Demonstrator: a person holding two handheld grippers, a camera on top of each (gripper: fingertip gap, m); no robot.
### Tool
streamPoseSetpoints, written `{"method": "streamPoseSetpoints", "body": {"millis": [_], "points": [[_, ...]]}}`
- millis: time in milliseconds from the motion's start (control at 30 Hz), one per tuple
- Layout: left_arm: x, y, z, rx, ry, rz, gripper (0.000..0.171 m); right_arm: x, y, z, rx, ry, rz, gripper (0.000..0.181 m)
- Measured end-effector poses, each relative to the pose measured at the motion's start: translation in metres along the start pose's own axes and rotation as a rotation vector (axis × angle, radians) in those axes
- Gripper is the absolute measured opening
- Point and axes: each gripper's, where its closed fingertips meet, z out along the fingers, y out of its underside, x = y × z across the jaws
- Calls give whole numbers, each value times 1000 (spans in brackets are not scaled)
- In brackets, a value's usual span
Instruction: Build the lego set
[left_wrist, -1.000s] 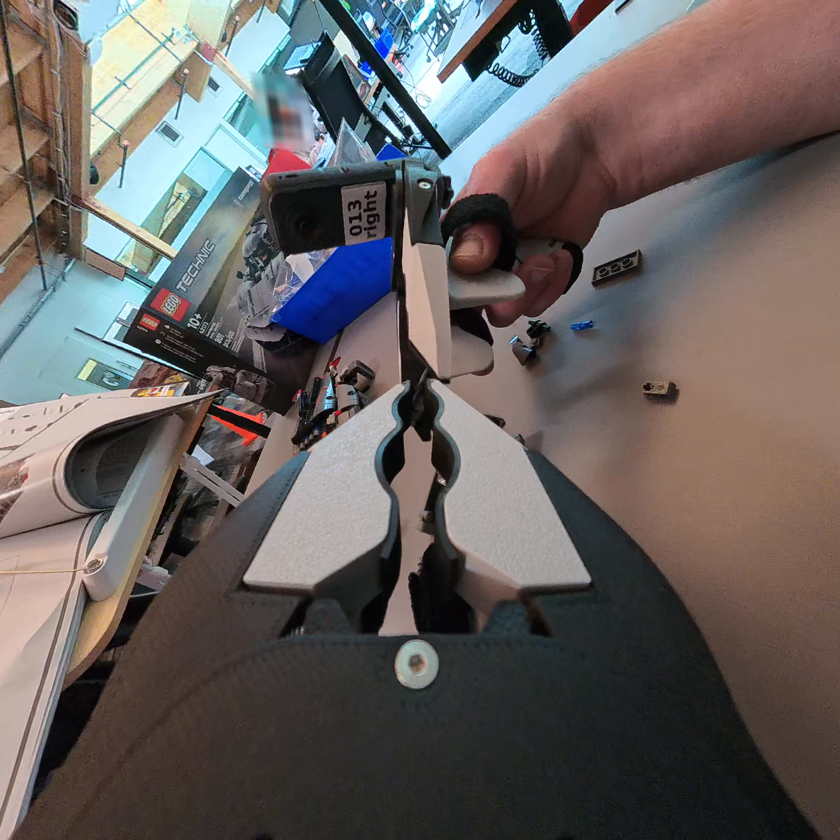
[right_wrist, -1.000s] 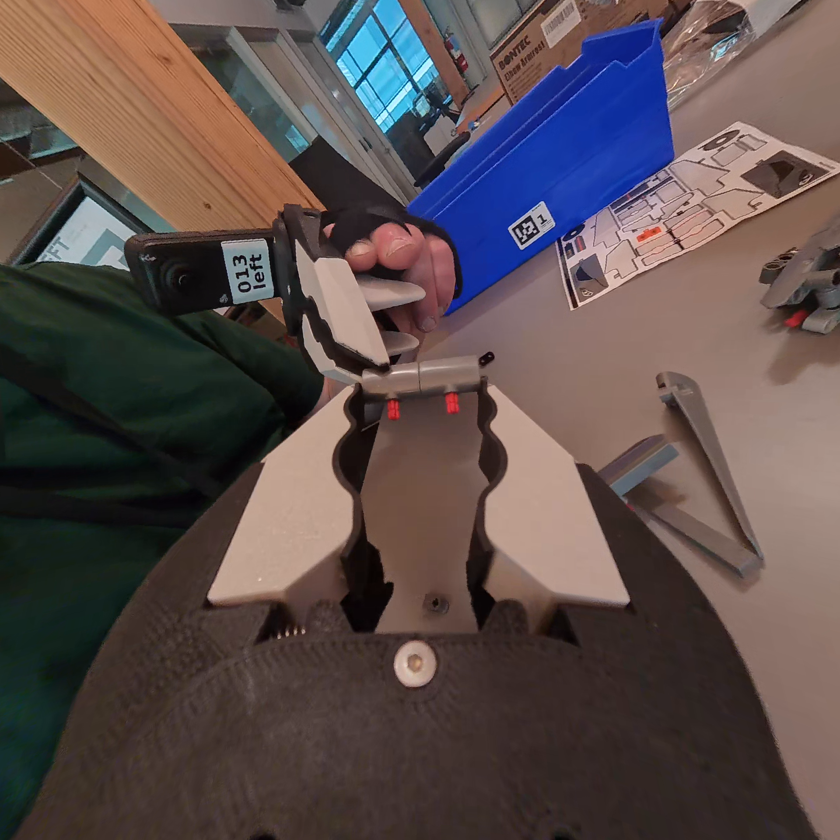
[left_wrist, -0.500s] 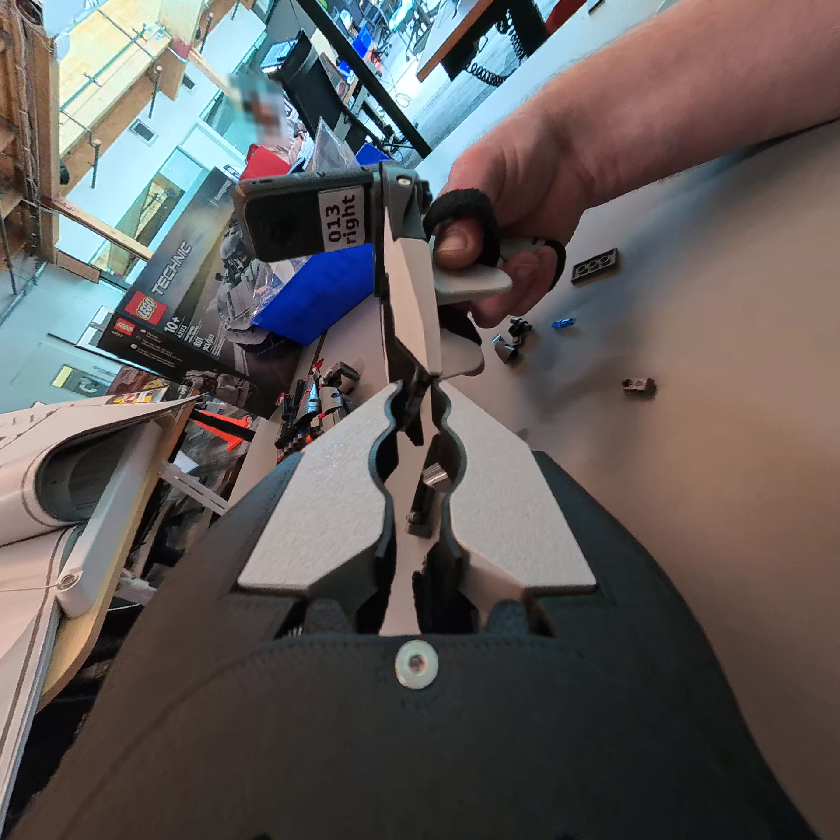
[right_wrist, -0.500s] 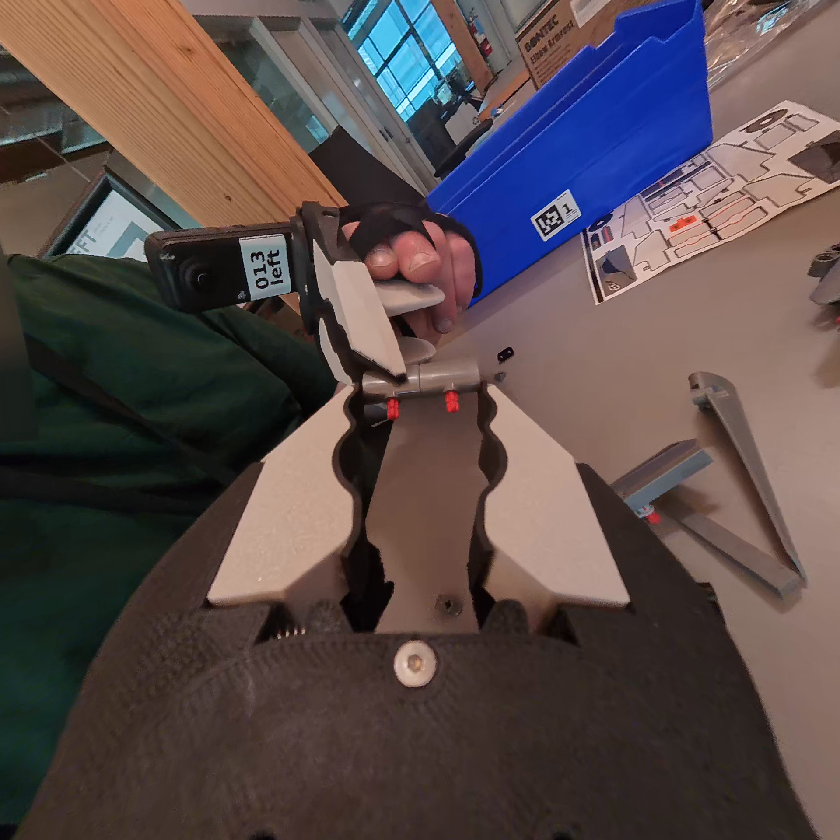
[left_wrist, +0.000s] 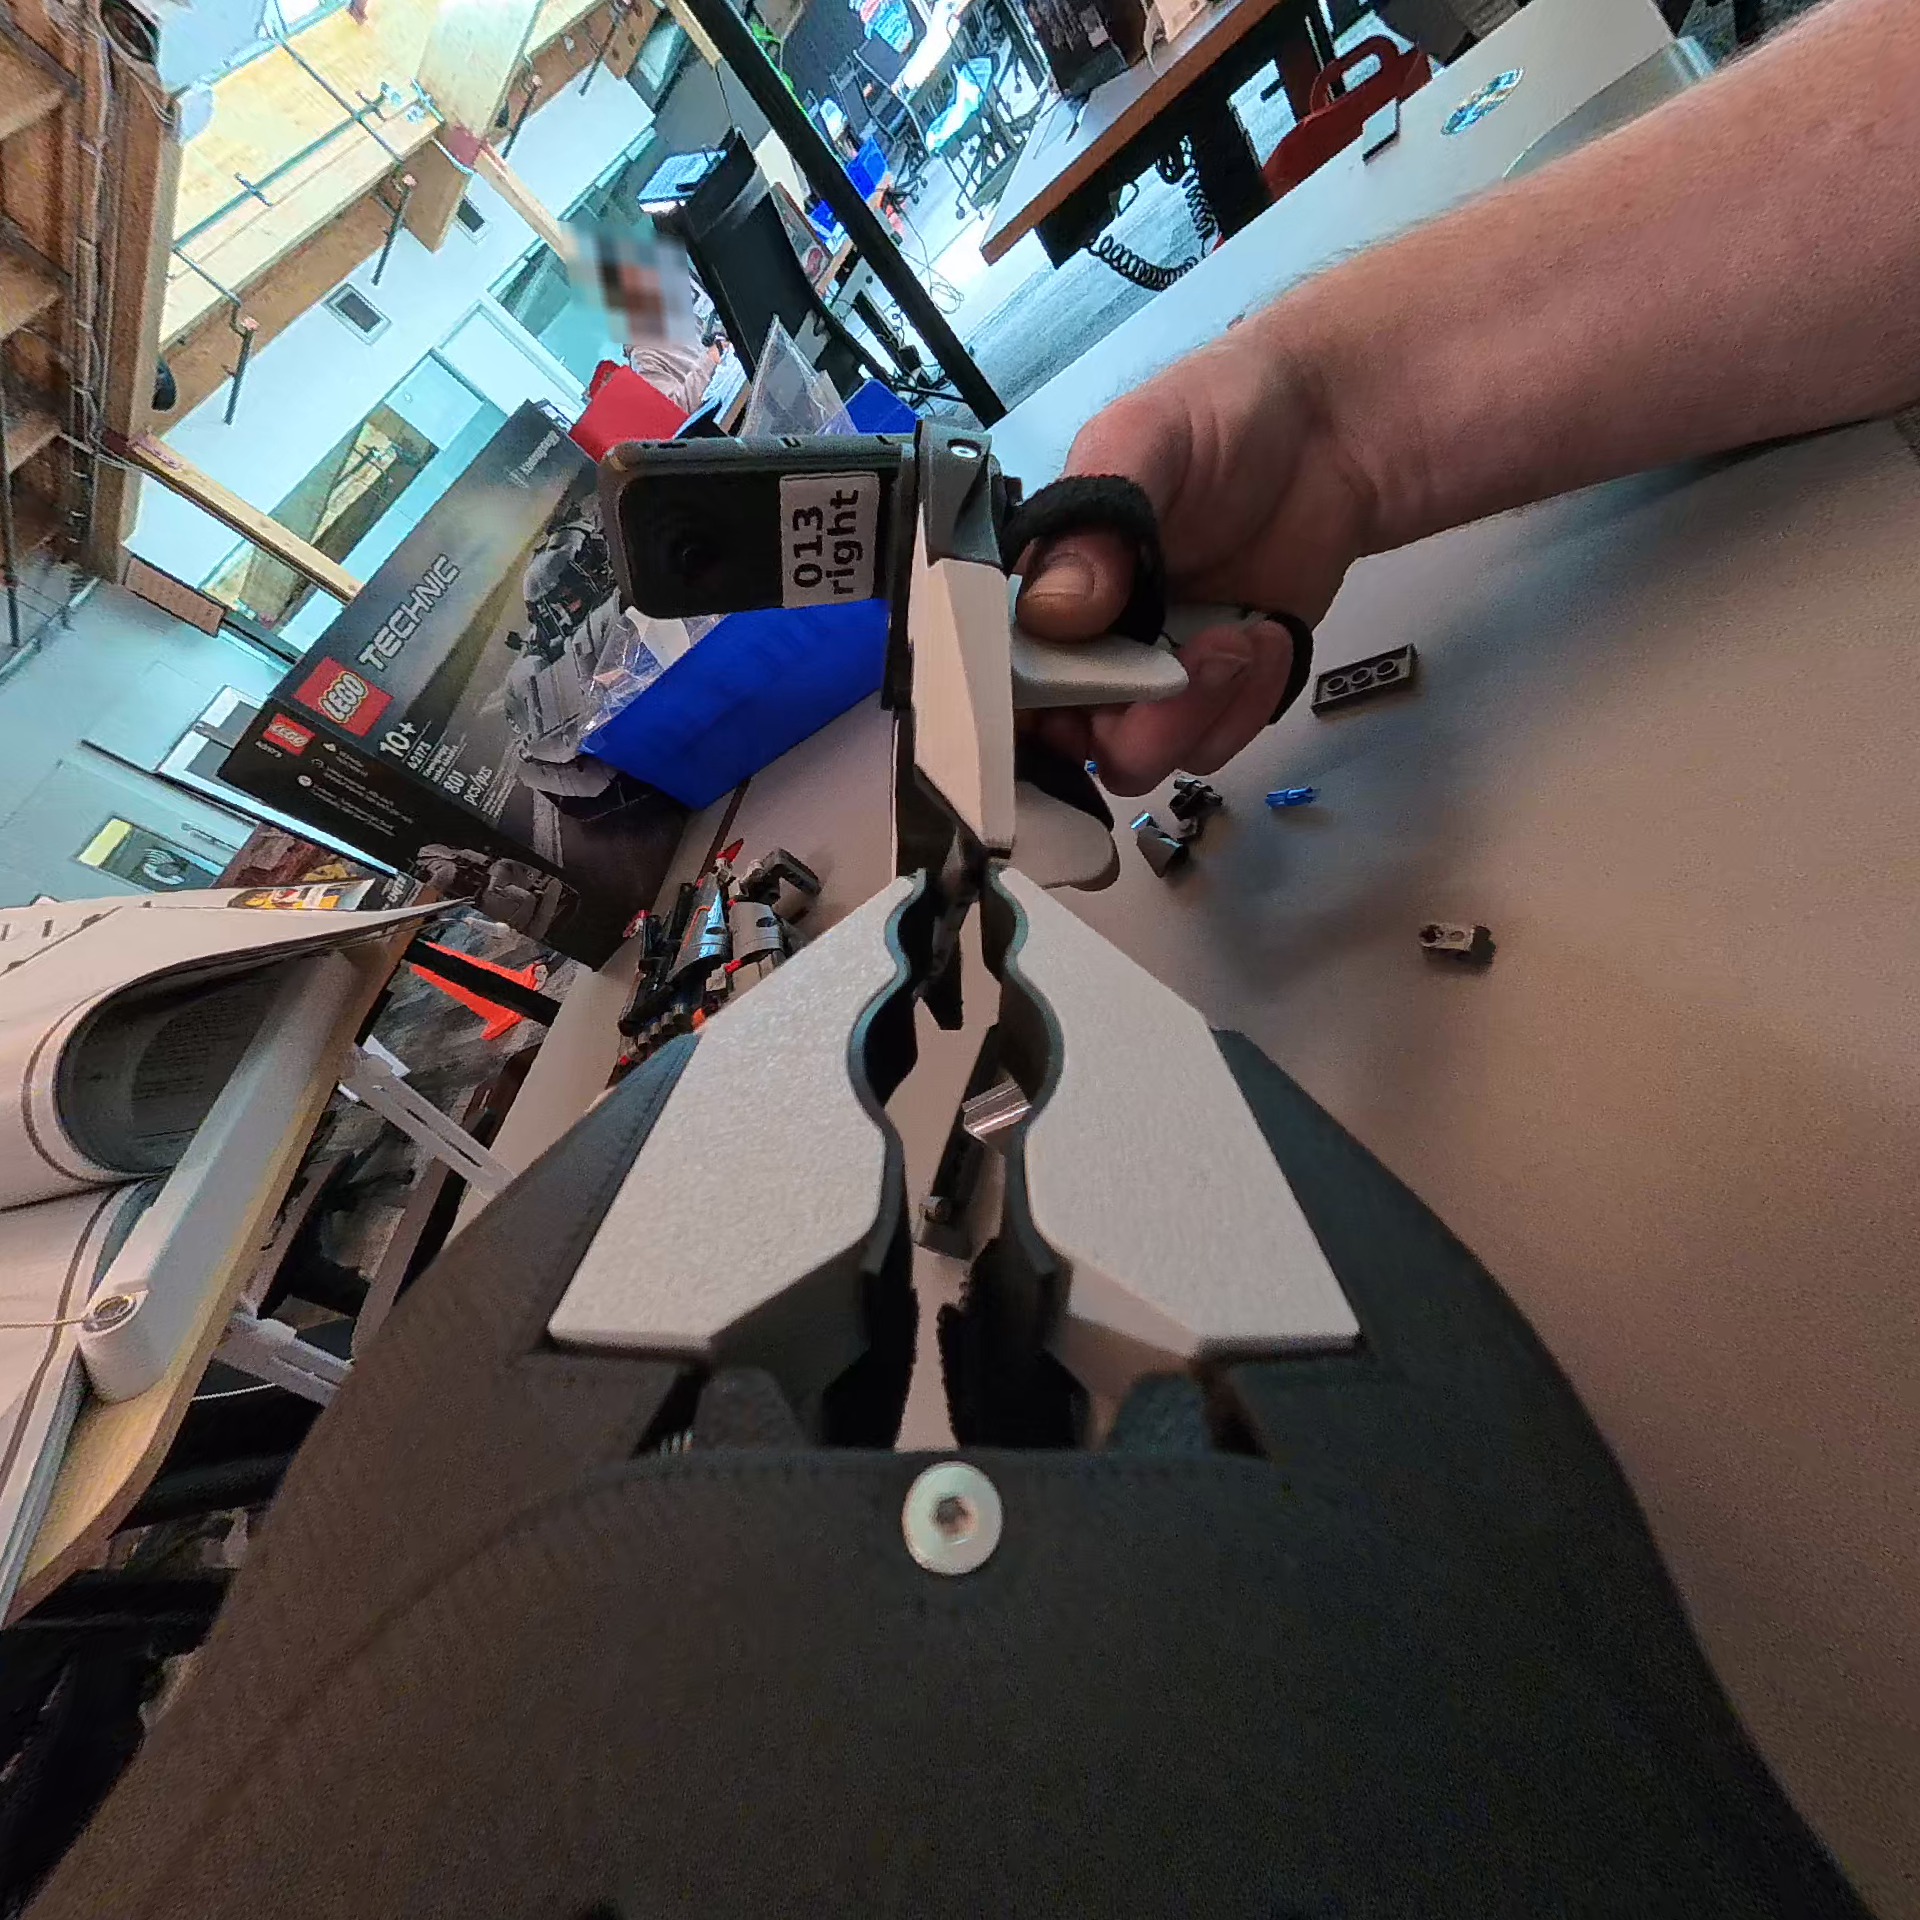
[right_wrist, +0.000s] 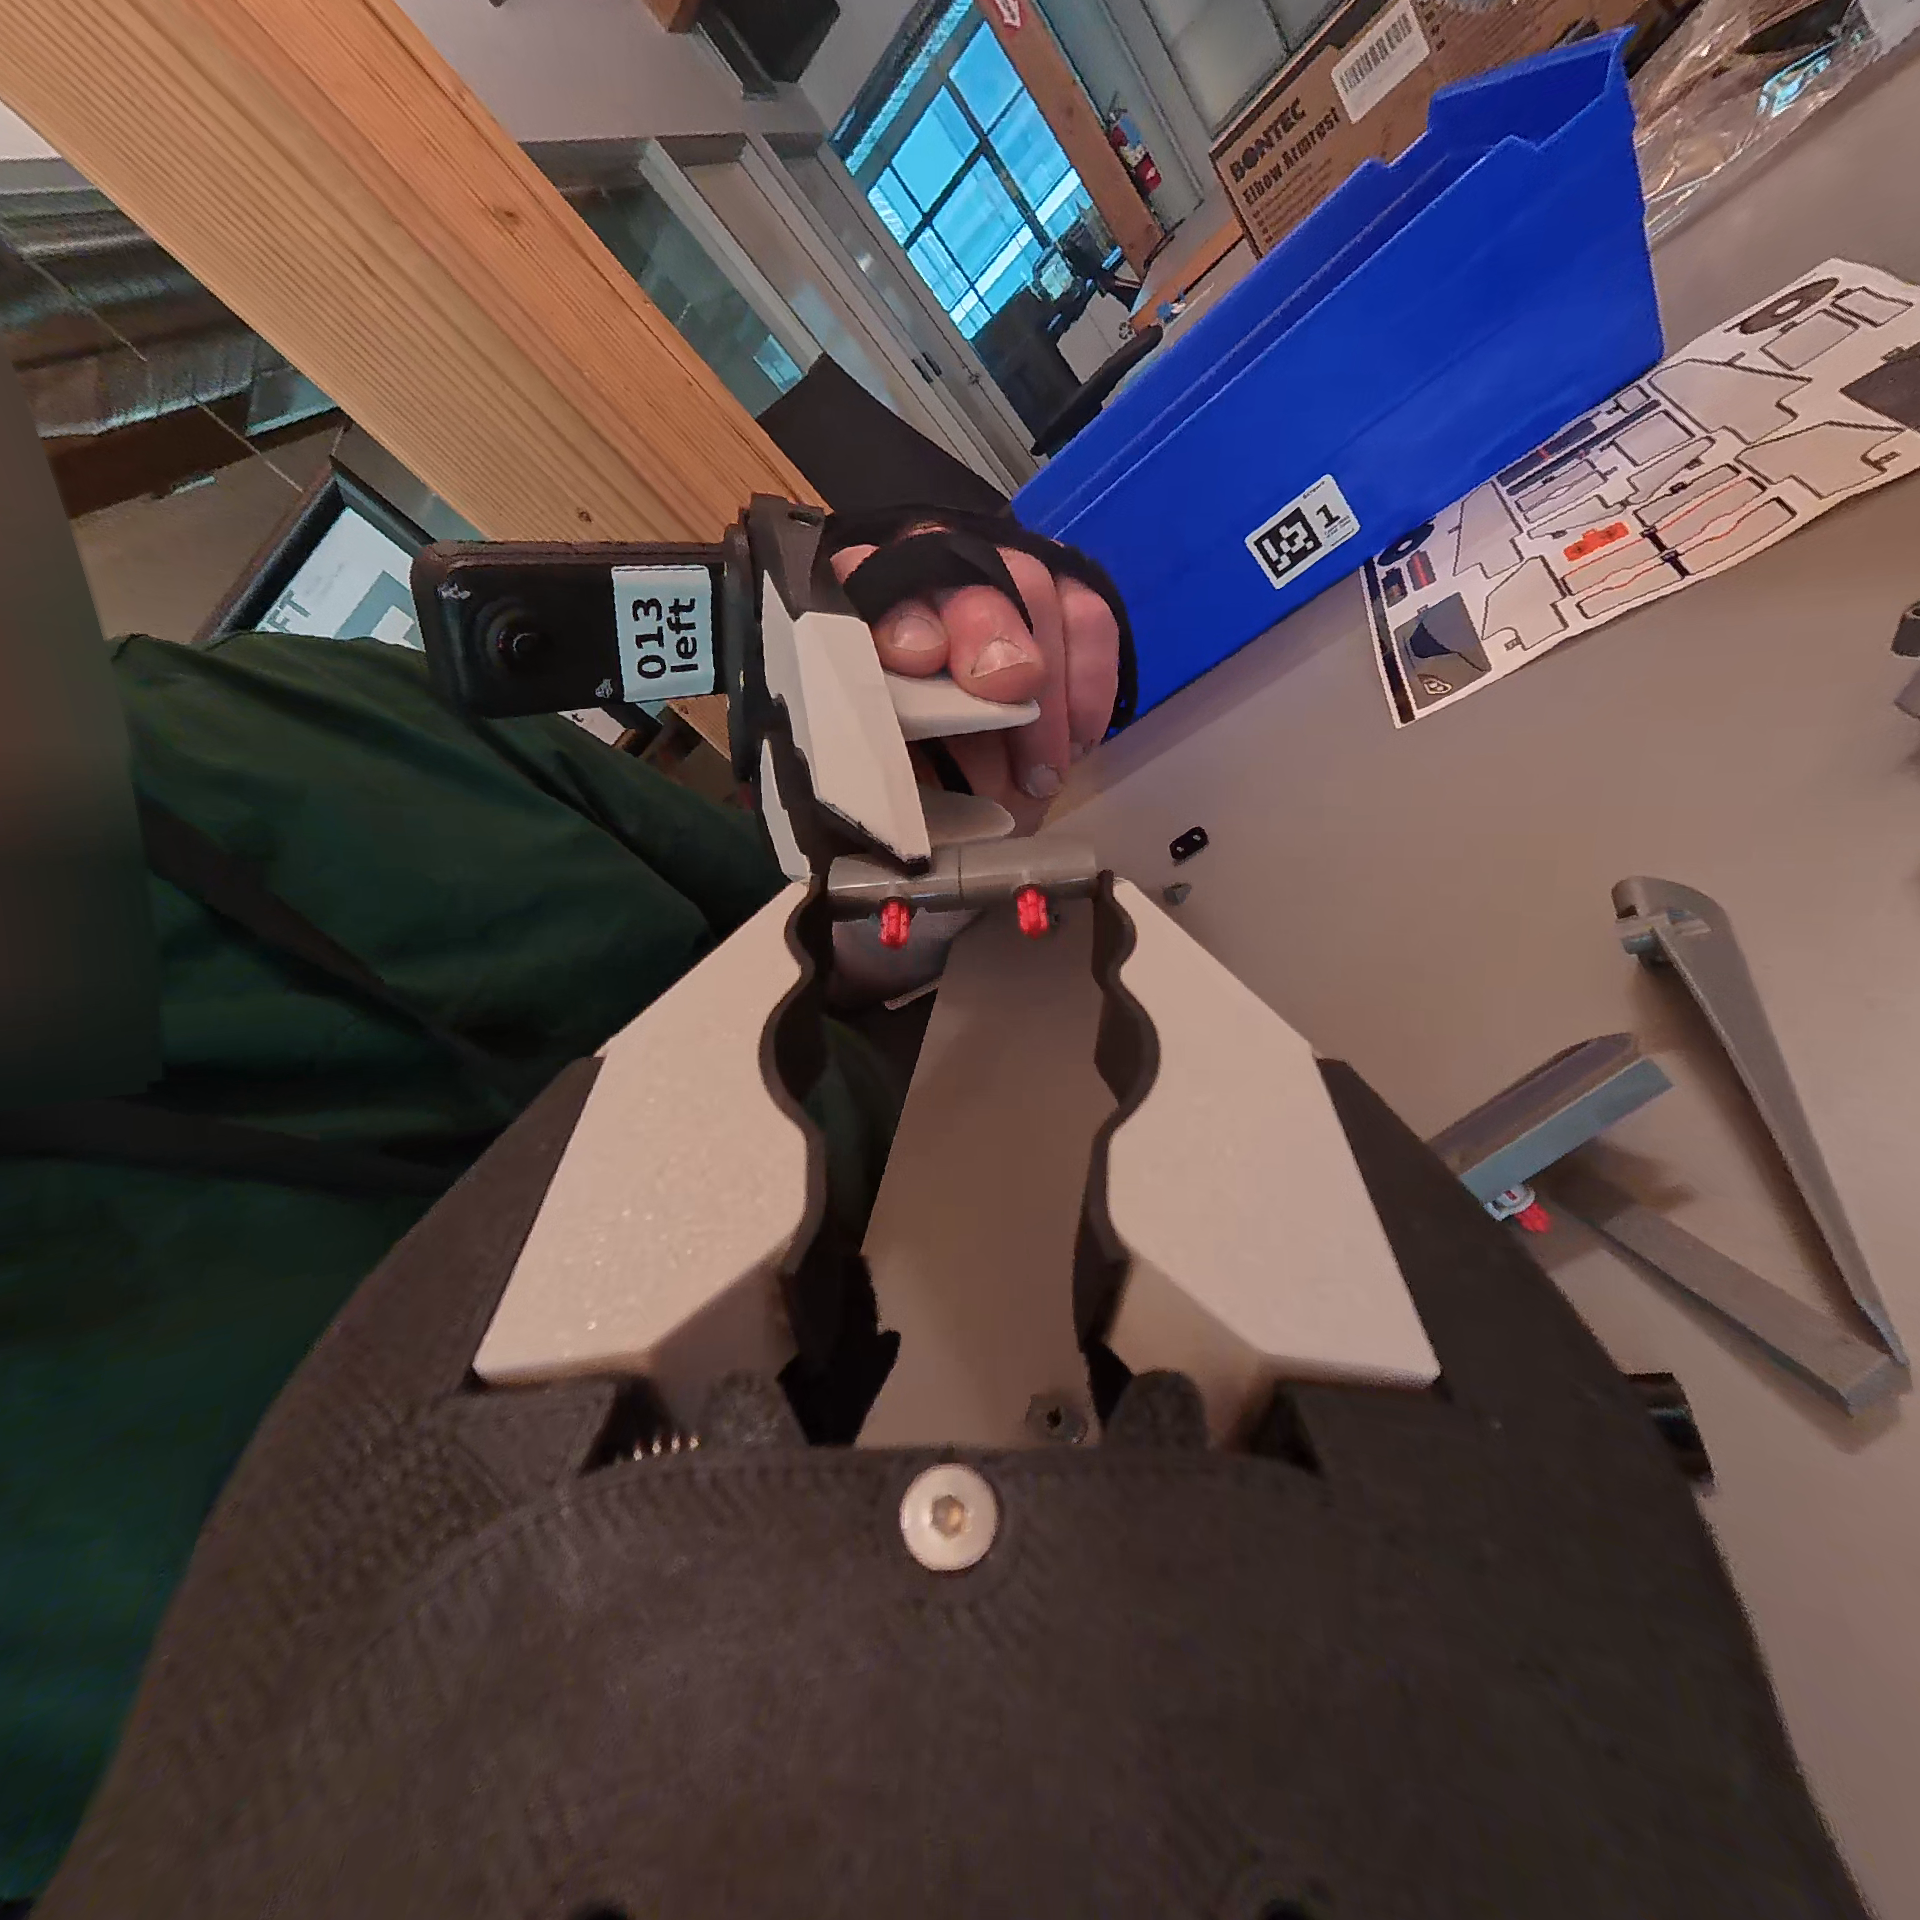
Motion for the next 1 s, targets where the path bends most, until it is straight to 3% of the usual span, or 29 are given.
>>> {"method": "streamPoseSetpoints", "body": {"millis": [267, 500, 733, 867, 1000], "points": [[1, 3, 2, -26, -33, 76, 6, -1, 2, 0, -6, -21, 31, 48], [-16, 5, -3, -22, -82, -30, 4, 2, -17, -16, 75, 78, -96, 61], [-33, 5, -14, 23, -113, -122, 4, -4, -68, -98, 346, 435, -410, 35], [-41, 11, -18, 28, -128, -172, 4, -14, -64, -140, 319, 697, -461, 29], [-46, 12, -20, 41, -136, -213, 4, -9, -33, -179, 164, 1006, -410, 26]]}}
